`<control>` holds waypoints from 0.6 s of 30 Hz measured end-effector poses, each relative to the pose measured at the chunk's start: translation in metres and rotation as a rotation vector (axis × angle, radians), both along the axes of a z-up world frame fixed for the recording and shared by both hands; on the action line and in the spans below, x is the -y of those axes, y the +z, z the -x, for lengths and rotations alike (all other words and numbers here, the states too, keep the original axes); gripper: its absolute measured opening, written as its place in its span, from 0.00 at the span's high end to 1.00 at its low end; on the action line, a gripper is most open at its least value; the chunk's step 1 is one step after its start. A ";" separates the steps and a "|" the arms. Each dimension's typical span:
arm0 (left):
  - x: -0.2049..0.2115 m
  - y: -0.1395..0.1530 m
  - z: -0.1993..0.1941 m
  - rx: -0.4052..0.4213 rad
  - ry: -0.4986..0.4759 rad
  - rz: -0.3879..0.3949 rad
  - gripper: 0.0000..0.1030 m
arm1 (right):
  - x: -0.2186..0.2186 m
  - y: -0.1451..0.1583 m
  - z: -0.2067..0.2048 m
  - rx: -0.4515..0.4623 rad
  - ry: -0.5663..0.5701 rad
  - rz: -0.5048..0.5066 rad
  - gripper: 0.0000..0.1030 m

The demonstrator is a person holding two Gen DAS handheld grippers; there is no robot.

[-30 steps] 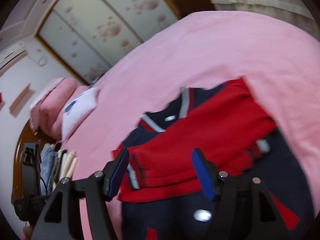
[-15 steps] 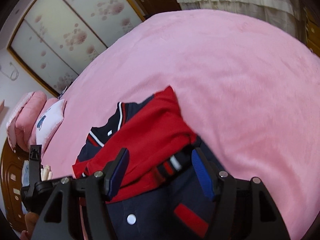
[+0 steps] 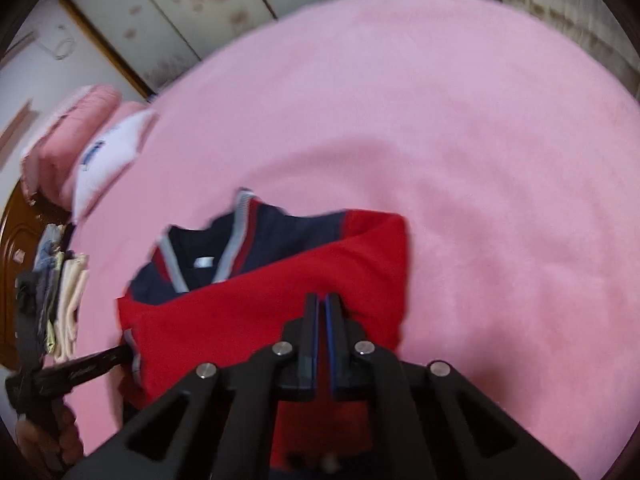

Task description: Fold large clothes

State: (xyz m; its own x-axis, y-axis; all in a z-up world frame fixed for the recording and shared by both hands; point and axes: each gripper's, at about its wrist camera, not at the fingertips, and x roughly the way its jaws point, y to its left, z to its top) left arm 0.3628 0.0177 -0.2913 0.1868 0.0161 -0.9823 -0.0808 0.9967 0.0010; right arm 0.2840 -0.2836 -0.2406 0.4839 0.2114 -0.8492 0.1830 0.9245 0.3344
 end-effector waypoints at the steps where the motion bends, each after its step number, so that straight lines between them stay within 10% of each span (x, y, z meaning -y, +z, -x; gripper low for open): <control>1: 0.001 -0.002 0.000 -0.005 0.008 -0.006 0.95 | 0.006 -0.004 -0.005 0.004 -0.015 0.010 0.99; 9: -0.002 -0.010 -0.003 -0.013 0.088 0.016 0.92 | 0.021 -0.024 -0.041 0.031 0.027 0.040 1.00; 18: -0.006 0.030 0.013 0.125 0.029 0.056 0.89 | 0.023 0.019 -0.004 0.029 0.080 0.052 1.00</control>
State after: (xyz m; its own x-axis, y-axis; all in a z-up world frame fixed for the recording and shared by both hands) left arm 0.3502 0.0240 -0.2612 0.3077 -0.0315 -0.9510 -0.1053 0.9922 -0.0669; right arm 0.2878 -0.3069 -0.2218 0.4921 0.2065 -0.8457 0.0991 0.9518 0.2901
